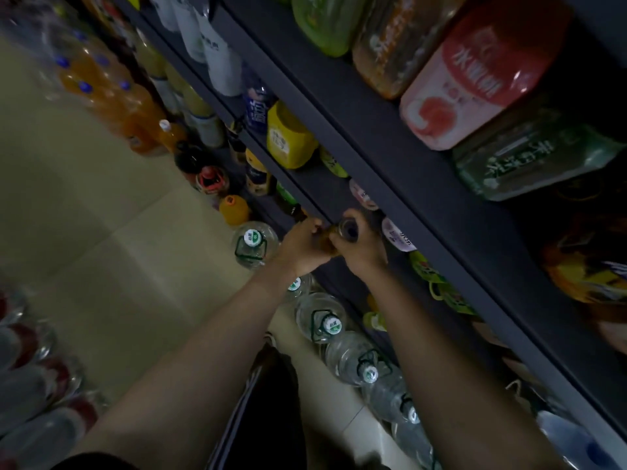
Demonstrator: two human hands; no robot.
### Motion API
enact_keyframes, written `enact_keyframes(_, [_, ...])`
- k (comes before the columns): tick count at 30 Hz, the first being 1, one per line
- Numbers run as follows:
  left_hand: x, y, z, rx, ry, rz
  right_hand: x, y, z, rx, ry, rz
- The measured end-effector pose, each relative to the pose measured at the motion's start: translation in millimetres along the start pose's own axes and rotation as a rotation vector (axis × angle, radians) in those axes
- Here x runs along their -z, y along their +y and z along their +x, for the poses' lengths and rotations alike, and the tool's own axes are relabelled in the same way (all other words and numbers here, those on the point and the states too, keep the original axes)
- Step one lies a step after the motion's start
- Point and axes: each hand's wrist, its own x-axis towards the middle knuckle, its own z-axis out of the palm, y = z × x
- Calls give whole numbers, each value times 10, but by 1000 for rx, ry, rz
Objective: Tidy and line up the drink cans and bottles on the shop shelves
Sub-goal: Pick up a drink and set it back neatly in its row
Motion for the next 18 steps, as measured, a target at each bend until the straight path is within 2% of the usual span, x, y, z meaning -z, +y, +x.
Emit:
enact_keyframes(3, [12,167,-391,-85,-27,181,173,-136,-447,-35,-68,39])
enact_keyframes(8, [-76,630,-1274,-133,-53,146,726,-286,-1225,-72,-110,18])
enact_keyframes(14, [-386,1357,-2381,-160,104,-80,1681,-404,-2186,32,-163,274])
enact_keyframes(18, [-561,2147,-3046,-301,213,-202,2373,-553,-2813,156,-111,483])
